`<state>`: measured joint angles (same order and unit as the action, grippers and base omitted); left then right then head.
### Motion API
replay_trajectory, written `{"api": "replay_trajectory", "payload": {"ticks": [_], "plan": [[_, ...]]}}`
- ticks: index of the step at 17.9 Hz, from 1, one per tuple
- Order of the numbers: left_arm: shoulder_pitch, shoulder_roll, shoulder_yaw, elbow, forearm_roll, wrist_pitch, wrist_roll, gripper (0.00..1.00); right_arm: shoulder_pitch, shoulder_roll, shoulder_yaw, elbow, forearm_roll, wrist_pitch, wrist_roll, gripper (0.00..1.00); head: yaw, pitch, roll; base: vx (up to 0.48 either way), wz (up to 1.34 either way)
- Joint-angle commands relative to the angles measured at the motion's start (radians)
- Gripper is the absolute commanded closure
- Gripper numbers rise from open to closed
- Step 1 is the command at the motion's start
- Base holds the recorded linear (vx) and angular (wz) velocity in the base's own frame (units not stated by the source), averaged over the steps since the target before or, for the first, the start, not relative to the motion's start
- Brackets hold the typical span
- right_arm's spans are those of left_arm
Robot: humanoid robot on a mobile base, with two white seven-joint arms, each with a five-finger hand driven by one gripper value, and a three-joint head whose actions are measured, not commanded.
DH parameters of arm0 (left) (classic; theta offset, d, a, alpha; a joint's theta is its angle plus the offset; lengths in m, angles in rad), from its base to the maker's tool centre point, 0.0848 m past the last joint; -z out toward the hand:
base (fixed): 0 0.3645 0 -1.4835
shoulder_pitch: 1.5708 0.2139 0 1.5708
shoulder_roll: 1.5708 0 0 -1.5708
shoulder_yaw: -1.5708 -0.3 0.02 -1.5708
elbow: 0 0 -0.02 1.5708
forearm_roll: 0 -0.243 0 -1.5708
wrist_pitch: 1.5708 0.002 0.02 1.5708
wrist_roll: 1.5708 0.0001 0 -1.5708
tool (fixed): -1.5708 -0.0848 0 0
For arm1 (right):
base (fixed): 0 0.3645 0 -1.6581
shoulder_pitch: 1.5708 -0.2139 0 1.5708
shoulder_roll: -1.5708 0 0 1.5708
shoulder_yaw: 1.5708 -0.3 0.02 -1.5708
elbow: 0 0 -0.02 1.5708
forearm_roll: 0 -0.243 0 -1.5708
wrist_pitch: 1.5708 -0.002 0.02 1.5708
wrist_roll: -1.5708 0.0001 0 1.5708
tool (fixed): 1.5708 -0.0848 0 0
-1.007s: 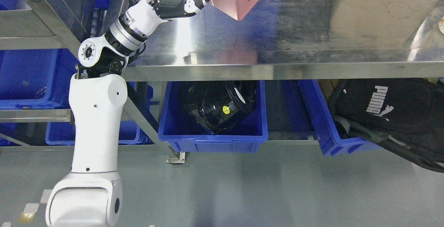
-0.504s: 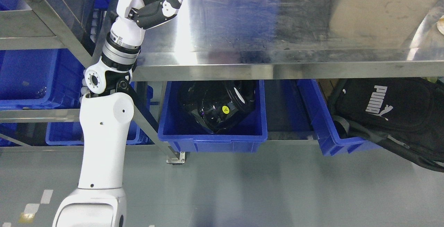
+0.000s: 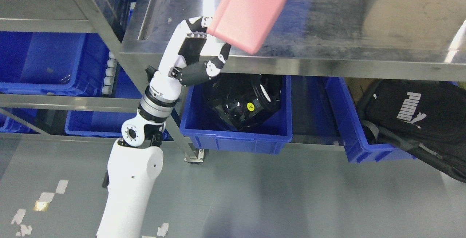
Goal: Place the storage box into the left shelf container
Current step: 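Pull the pink box off the shelf and lower it with the left hand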
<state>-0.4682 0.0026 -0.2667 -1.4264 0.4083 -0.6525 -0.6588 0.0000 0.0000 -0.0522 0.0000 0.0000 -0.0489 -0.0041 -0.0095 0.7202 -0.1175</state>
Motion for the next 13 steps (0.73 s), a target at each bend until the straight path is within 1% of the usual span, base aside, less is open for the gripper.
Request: {"api": "replay_trajectory", "payload": {"ticks": [1,6,11,13], "plan": [[0.146,0.015,-0.134,-0.18,-0.04,-0.012,0.004,0.96,-0.003,-0.017,0.0,-0.017,-0.021,-0.002,0.001,0.0,0.0,0.0,0.0,-0.076,0.3],[0.186,0.015,-0.123,-0.177,-0.042,-0.012,0.002,0.96,-0.003,-0.017,-0.001,-0.017,-0.021,0.0,0.003,0.0,0.0,0.0,0.0,-0.096,0.53],[0.272,0.015,-0.079,-0.172,-0.042,-0.019,-0.007,0.96,-0.003,-0.017,0.0,-0.017,-0.021,0.0,0.003,0.0,0.0,0.0,0.0,-0.105,0.83],[0.301,0.015,-0.068,-0.172,-0.042,-0.039,-0.008,0.96,-0.003,-0.017,0.0,-0.017,-0.021,-0.002,0.003,0.0,0.0,0.0,0.0,-0.077,0.94]]}}
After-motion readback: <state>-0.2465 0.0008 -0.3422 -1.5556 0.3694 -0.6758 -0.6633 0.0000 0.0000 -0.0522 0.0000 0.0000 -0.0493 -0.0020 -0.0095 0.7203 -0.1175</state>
